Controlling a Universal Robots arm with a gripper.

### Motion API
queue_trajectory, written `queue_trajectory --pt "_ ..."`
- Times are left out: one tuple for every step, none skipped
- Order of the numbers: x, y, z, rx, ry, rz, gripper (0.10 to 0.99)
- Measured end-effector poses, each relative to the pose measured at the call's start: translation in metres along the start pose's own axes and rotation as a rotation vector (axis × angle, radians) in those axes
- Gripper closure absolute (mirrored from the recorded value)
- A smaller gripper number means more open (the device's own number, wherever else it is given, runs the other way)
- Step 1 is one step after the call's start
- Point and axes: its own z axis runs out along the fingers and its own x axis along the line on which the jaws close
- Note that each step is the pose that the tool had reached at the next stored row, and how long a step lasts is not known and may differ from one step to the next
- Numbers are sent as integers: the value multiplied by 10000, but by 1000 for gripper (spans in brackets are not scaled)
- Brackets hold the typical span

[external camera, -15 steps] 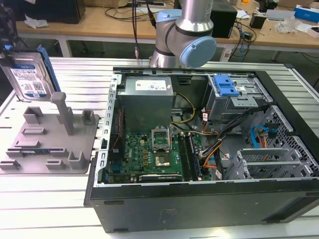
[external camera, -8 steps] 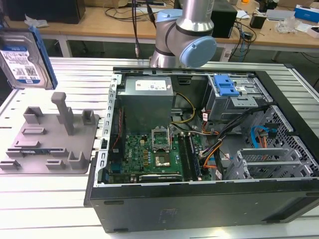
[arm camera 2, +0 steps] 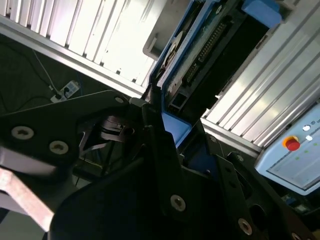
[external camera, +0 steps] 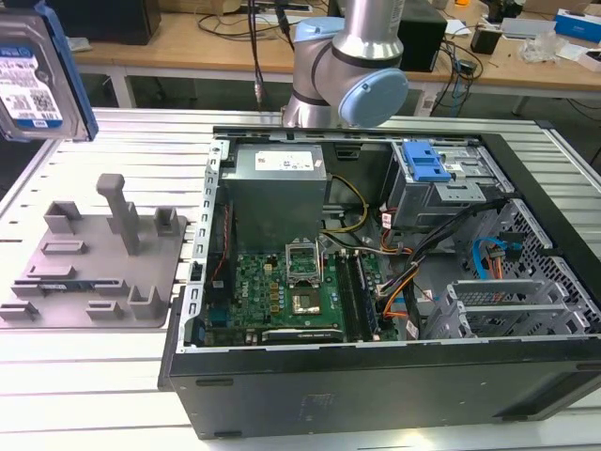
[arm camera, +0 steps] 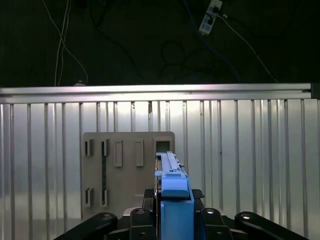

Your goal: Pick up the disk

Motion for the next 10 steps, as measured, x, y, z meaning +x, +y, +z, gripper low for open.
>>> queue_trajectory --pt "0 2 -53 1 -1 -2 718" --pt "0 2 -67 0 -1 -4 718" --pt "0 2 -67 1 -2 -6 718" --pt "0 2 -67 1 -2 -7 718" --pt "0 2 -67 0 -1 -7 718" --pt "0 2 -67 0 -2 -7 718" --pt "0 2 -68 -1 -1 -8 718" --pt "0 2 -67 0 -1 -9 718" --pt "0 2 -67 0 -1 -9 718" --pt "0 2 -67 0 -1 -8 718"
